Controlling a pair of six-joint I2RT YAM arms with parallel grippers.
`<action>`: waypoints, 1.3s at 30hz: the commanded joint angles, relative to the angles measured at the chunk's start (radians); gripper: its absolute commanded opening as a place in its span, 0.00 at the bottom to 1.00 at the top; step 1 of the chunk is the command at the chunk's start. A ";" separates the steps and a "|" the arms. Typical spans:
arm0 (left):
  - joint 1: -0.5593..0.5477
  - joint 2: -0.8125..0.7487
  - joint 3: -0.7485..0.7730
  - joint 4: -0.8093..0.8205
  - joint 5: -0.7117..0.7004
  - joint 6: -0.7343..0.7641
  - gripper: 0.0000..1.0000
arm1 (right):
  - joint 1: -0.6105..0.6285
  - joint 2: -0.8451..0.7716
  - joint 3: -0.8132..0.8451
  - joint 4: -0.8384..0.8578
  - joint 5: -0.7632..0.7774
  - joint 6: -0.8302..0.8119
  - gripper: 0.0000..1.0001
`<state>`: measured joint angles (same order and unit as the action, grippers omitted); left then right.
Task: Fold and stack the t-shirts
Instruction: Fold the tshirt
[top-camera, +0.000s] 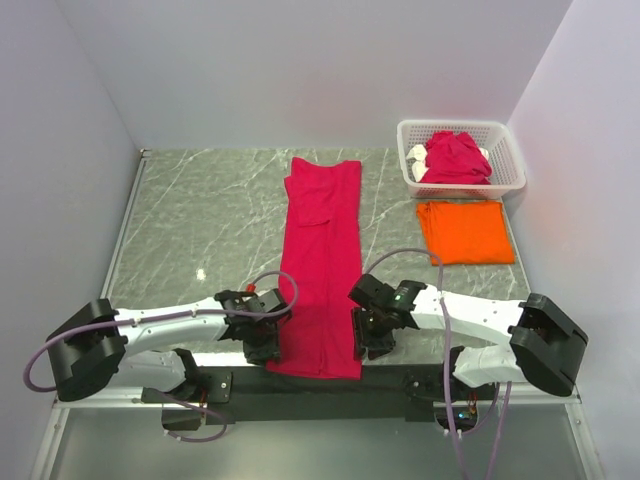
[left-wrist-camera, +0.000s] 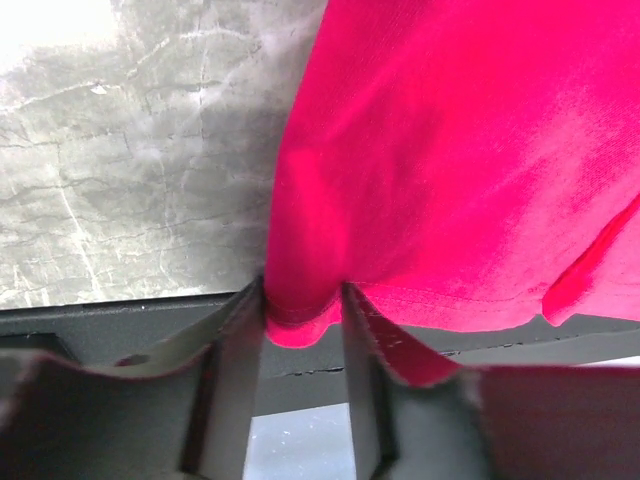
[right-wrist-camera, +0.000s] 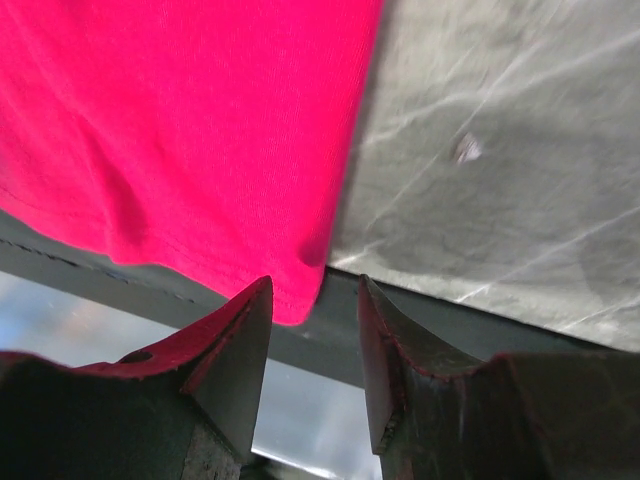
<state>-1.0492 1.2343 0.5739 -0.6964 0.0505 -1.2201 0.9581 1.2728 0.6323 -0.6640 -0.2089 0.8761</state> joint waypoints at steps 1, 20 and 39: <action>-0.026 -0.001 -0.026 0.038 0.069 -0.032 0.36 | 0.030 0.014 0.007 -0.003 -0.020 0.021 0.47; -0.057 -0.041 -0.022 0.017 0.065 -0.061 0.18 | 0.149 0.181 0.109 -0.054 0.011 0.043 0.35; -0.058 -0.277 0.046 -0.195 0.042 -0.151 0.01 | 0.130 -0.021 0.151 -0.201 0.025 0.005 0.00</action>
<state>-1.0992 0.9909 0.5686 -0.8051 0.0895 -1.3334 1.1004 1.2999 0.7242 -0.7845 -0.2035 0.9100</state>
